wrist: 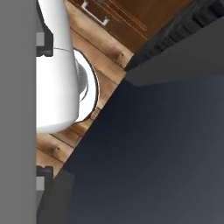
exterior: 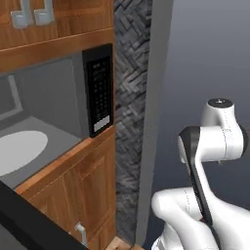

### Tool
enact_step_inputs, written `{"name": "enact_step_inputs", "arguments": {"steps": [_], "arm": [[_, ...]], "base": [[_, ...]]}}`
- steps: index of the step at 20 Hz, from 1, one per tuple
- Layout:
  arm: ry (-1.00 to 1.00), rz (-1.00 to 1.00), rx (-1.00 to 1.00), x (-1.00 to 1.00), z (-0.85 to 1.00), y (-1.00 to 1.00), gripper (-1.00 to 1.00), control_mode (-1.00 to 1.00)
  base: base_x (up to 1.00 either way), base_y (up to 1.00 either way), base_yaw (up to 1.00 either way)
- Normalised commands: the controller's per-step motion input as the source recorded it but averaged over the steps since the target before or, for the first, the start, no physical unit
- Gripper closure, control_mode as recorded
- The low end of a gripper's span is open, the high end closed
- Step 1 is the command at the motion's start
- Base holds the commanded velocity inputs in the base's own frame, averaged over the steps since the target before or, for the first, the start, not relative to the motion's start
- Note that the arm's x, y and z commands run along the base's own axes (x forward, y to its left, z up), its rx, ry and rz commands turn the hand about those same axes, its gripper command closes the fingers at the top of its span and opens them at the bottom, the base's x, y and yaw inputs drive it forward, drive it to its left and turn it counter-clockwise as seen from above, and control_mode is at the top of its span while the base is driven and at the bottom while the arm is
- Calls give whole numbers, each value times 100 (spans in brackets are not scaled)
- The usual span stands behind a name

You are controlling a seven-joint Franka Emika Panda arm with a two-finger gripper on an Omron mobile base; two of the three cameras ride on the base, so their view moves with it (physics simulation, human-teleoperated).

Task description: Place the sponge inside the microwave to prepare for sanitizing.

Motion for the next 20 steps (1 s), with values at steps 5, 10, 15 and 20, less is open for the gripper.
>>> {"name": "enact_step_inputs", "arguments": {"steps": [5, 10, 15, 20], "arm": [[0, 0, 0, 0, 0, 0, -100, 100], [0, 0, 0, 0, 0, 0, -100, 100], [0, 0, 0, 0, 0, 0, -100, 100], [0, 0, 0, 0, 0, 0, -100, 100]], "base": [[0, -83, -72], [0, -39, -90], [0, -28, -92], [0, -19, -94]]}}
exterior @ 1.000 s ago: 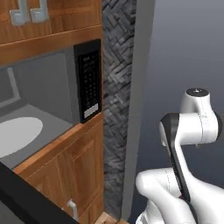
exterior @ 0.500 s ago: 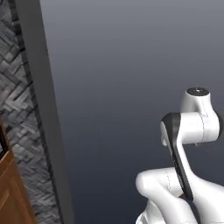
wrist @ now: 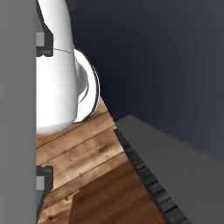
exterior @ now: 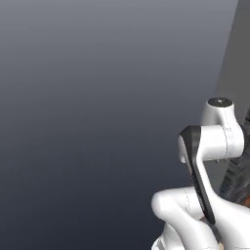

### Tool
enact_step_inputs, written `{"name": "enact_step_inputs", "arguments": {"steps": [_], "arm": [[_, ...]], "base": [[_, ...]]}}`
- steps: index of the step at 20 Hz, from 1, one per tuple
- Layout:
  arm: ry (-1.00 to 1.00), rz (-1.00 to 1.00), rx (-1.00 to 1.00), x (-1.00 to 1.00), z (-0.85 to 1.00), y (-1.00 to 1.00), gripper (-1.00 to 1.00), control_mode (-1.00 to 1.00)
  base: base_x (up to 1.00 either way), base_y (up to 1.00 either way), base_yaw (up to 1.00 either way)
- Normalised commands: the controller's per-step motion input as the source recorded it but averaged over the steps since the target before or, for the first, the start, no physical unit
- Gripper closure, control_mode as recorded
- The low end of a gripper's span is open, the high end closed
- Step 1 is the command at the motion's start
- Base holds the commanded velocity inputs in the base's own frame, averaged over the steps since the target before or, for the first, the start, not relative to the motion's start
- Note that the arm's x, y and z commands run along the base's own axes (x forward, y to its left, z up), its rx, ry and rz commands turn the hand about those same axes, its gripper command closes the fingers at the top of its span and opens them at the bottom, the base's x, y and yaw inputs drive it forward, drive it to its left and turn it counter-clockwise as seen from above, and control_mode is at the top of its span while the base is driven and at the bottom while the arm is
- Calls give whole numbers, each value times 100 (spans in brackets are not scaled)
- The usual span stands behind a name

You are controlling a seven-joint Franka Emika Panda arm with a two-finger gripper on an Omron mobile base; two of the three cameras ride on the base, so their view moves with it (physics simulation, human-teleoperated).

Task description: Place the sponge inside the microwave to prepare for sanitizing.

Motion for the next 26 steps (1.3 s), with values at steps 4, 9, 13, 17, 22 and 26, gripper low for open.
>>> {"name": "enact_step_inputs", "arguments": {"steps": [4, 9, 13, 17, 22, 26], "arm": [[0, 0, 0, 0, 0, 0, -100, 100], [0, 0, 0, 0, 0, 0, -100, 100], [0, 0, 0, 0, 0, 0, -100, 100], [0, 0, 0, 0, 0, 0, -100, 100], [0, 0, 0, 0, 0, 0, -100, 100], [0, 0, 0, 0, 0, 0, -100, 100]], "base": [[-6, -8, -92], [-8, -2, -92], [0, -7, -96], [0, -12, -93], [0, -12, -89], [8, -8, -86]]}}
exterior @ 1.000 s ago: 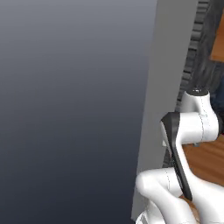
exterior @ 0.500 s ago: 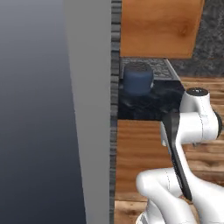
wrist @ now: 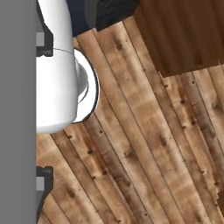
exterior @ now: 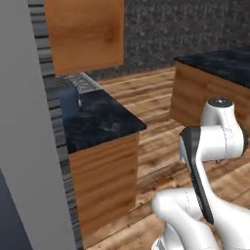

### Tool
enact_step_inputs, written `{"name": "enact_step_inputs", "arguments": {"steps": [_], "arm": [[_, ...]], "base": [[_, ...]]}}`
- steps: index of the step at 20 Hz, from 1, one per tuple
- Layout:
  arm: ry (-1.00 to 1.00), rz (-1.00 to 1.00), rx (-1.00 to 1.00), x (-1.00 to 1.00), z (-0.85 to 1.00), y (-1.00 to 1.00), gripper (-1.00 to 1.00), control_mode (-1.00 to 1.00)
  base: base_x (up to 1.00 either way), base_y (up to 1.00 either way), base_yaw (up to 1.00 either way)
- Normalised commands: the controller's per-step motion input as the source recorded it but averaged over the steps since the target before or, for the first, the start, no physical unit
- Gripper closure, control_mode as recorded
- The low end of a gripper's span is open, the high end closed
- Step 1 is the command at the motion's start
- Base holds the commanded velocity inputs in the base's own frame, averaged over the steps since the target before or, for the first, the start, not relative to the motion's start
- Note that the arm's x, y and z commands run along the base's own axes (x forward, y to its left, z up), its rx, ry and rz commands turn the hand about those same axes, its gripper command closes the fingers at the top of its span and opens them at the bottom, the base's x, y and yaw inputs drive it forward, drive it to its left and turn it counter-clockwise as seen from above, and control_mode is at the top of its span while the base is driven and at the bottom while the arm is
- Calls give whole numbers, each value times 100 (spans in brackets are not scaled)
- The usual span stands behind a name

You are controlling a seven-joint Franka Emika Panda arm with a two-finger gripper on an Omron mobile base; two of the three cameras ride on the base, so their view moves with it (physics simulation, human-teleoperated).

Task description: Place the sponge inside the microwave to prepare for sanitizing.

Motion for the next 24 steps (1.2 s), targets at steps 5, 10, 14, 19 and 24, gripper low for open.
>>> {"name": "enact_step_inputs", "arguments": {"steps": [5, 10, 14, 19, 24], "arm": [[0, 0, 0, 0, 0, 0, -100, 100], [0, 0, 0, 0, 0, 0, -100, 100], [0, 0, 0, 0, 0, 0, -100, 100], [0, 0, 0, 0, 0, 0, -100, 100], [0, 0, 0, 0, 0, 0, -100, 100]], "base": [[59, 1, -69], [58, -18, -53], [89, 17, -56], [74, 3, -61], [63, -2, -62]]}}
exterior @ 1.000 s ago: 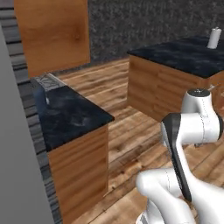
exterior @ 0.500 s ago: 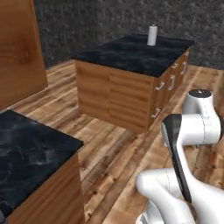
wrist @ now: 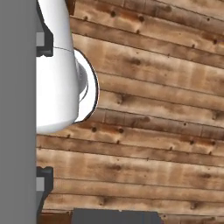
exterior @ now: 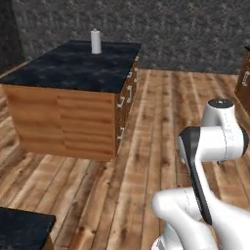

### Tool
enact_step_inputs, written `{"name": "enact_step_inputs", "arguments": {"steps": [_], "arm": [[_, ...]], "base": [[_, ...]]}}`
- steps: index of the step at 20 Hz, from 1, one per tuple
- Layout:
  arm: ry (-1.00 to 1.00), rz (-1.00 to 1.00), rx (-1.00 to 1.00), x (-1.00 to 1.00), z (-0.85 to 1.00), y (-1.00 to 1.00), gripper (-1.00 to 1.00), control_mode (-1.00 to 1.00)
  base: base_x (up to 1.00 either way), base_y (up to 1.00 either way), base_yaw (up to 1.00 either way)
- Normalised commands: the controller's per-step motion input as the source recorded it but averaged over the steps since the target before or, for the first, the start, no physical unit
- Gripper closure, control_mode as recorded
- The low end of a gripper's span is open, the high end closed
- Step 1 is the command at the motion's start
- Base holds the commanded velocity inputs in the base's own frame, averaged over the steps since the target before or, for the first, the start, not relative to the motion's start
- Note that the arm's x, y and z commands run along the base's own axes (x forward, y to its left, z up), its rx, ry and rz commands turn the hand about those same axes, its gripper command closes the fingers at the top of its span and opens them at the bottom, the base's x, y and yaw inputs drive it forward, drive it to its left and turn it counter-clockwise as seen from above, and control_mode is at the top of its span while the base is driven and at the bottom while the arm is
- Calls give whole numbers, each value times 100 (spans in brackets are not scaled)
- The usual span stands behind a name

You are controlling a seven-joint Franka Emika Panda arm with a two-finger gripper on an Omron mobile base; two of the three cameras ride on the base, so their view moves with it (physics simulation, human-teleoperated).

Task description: Place the sponge inside the microwave to prepare for sanitizing.

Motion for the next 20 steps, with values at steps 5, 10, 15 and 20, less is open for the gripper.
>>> {"name": "enact_step_inputs", "arguments": {"steps": [5, 10, 15, 20], "arm": [[0, 0, 0, 0, 0, 0, -100, 100], [0, 0, 0, 0, 0, 0, -100, 100], [0, 0, 0, 0, 0, 0, -100, 100], [0, 0, 0, 0, 0, 0, -100, 100]], "base": [[89, 2, -55], [100, 14, -22], [99, 12, -12], [100, 13, -19]]}}
